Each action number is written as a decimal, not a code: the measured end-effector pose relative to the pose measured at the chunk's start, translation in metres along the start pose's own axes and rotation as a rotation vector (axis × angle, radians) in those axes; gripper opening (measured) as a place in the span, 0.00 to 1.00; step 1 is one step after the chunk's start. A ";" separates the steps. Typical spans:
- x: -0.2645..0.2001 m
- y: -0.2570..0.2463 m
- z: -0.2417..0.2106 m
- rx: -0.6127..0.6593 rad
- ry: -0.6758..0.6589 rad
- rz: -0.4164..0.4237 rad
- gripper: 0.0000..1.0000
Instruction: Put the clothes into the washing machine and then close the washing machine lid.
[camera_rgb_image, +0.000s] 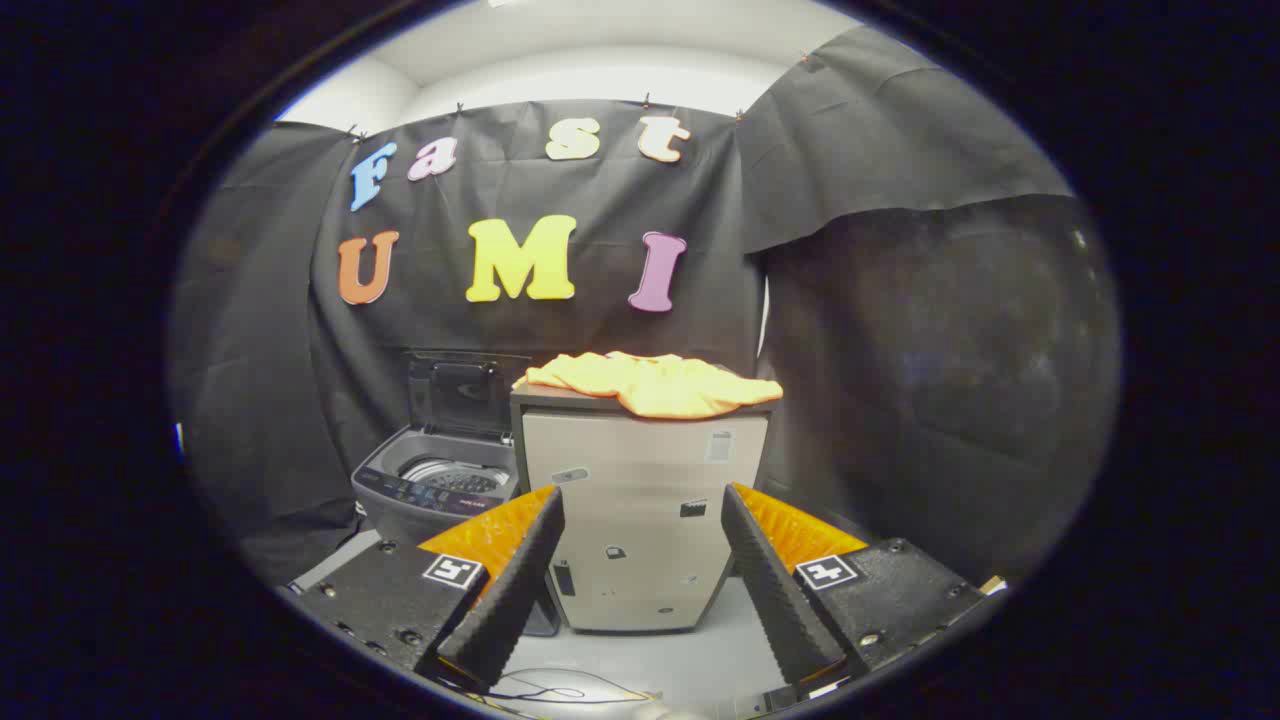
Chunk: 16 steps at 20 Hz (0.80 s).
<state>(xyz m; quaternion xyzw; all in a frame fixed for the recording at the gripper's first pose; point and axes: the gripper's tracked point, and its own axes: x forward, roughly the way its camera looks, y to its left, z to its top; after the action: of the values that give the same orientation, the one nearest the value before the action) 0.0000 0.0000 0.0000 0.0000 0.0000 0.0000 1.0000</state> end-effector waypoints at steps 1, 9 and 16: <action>0.000 0.000 -0.001 0.004 0.004 -0.005 0.99; -0.001 0.005 0.008 -0.021 -0.001 -0.011 0.99; 0.007 0.017 0.023 -0.029 -0.007 -0.007 0.99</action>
<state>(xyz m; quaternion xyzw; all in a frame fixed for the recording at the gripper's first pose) 0.0067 0.0173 0.0232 -0.0146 -0.0036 -0.0034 0.9999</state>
